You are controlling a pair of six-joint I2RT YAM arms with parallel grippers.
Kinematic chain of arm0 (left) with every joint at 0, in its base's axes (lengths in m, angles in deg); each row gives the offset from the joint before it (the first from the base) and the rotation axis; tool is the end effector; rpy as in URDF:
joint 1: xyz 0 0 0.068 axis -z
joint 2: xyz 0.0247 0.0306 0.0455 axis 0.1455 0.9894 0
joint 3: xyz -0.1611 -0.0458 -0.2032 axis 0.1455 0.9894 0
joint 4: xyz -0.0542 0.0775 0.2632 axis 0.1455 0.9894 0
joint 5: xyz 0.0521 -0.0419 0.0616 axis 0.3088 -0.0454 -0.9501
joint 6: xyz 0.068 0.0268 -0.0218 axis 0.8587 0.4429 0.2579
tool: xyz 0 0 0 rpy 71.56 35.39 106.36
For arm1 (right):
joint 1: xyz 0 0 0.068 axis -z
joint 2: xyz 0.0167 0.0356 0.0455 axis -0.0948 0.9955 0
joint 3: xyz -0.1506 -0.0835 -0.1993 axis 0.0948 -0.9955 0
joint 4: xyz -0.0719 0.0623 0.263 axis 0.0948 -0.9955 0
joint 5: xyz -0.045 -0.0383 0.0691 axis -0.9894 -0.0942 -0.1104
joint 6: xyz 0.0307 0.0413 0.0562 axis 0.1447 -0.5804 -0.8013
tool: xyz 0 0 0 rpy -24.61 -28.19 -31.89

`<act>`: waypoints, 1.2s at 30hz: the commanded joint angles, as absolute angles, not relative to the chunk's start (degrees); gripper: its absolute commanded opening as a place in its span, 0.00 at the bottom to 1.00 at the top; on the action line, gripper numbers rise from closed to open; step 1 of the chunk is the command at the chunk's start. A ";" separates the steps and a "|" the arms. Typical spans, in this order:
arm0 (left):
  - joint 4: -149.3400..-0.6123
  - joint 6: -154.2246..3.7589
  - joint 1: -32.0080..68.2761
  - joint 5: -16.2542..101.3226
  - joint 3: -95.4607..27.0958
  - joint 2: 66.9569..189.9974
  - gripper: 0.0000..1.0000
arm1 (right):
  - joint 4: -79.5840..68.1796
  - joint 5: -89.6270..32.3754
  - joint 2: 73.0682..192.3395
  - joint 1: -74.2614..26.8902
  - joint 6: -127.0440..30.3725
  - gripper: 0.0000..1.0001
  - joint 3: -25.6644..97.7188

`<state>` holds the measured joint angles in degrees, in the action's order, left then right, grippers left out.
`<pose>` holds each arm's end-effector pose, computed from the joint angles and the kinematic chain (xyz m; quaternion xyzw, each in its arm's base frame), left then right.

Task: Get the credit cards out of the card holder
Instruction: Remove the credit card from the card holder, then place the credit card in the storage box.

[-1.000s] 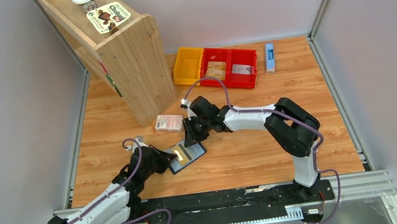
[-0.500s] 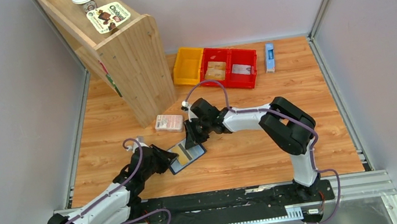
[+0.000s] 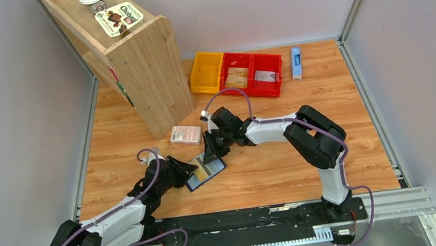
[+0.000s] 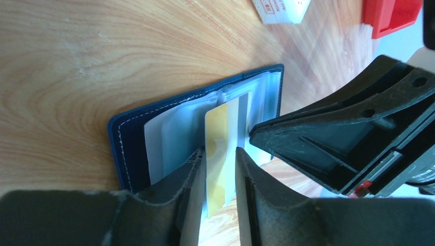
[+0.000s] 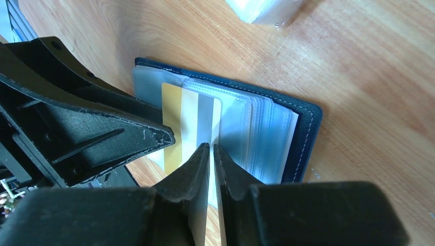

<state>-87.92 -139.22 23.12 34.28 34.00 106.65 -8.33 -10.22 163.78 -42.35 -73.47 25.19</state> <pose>0.1709 -0.1046 0.0771 -0.3321 0.8205 -0.3742 0.2765 0.2632 0.3323 0.0932 -0.2017 0.8980 0.3735 0.1162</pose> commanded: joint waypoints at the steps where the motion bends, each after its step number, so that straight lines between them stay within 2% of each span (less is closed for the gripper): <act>1: -88.08 -137.92 22.84 35.15 36.49 107.22 0.29 | -10.64 -14.03 166.67 -42.20 -72.55 0.17 23.32; 5: -82.55 -137.66 22.92 34.45 35.53 101.60 0.12 | -10.56 -14.47 166.85 -41.76 -72.63 0.17 22.97; 10: -74.56 -136.52 22.92 30.67 34.73 92.90 0.00 | -10.38 -15.26 167.20 -41.05 -73.07 0.16 22.44; 15: -64.97 -134.41 22.84 29.18 31.58 89.11 0.00 | -10.73 -15.79 167.11 -40.26 -72.99 0.16 22.79; 24: -46.88 -121.16 22.92 26.36 18.50 92.09 0.00 | -13.36 -16.84 164.13 -39.82 -72.81 0.19 26.57; 30: -40.36 -109.98 22.84 25.31 8.74 94.12 0.00 | -20.82 -19.29 158.95 -39.82 -73.25 0.35 33.85; 36: -36.40 -97.59 23.62 26.27 -1.46 97.18 0.00 | -29.88 -25.62 152.01 -39.65 -77.37 0.67 39.49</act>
